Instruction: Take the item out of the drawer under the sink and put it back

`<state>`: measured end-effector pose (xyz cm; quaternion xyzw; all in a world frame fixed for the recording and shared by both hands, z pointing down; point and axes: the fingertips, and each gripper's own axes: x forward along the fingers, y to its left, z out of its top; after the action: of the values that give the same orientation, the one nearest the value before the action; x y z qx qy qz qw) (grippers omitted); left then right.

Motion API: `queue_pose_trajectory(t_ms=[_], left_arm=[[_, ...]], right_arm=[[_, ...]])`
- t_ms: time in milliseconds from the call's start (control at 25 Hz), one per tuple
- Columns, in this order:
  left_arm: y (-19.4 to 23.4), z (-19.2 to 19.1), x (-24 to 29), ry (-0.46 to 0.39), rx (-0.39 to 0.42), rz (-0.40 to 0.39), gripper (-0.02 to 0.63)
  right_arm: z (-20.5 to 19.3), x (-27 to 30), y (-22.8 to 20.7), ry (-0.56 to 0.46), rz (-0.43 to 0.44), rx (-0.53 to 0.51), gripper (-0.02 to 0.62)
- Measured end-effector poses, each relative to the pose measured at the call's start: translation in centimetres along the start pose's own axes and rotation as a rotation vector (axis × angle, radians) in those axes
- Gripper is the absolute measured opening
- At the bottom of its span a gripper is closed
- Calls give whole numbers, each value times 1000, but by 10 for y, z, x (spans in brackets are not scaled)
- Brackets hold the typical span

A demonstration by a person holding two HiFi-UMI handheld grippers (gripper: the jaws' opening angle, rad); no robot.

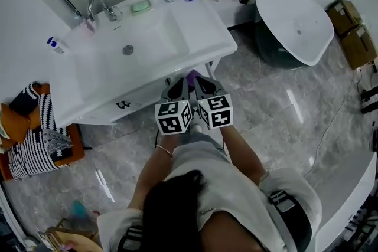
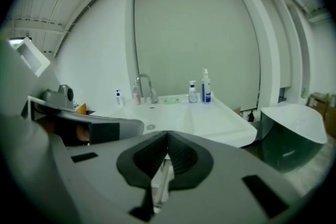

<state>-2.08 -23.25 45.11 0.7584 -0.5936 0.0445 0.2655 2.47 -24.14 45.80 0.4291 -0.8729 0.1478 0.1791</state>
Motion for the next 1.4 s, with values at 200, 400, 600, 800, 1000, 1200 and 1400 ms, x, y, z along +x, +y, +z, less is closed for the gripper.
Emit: queue_pose_trajectory(t_ms=[200, 400, 600, 800, 1000, 1200, 1400], left_arm=[[-5, -6, 1, 20, 34, 14, 3], [-12, -10, 4, 0, -10, -1, 3], [-9, -15, 10, 14, -12, 23, 3], [3, -29, 19, 51, -34, 53, 3], [9, -41, 26, 85, -52, 66, 3], [21, -64, 40, 146, -61, 91, 3], [36, -81, 53, 188, -98, 124, 3]], right_arm=[[-1, -10, -7, -5, -22, 5, 15], [-8, -14, -16, 1, -25, 17, 15], [-11, -12, -20, 8, -8, 34, 15], [-18, -1, -23, 36, 15, 36, 15], [-41, 12, -34, 136, 7, 30, 18], [-65, 24, -37, 223, 64, 68, 156], [-82, 39, -44, 273, 74, 51, 181]])
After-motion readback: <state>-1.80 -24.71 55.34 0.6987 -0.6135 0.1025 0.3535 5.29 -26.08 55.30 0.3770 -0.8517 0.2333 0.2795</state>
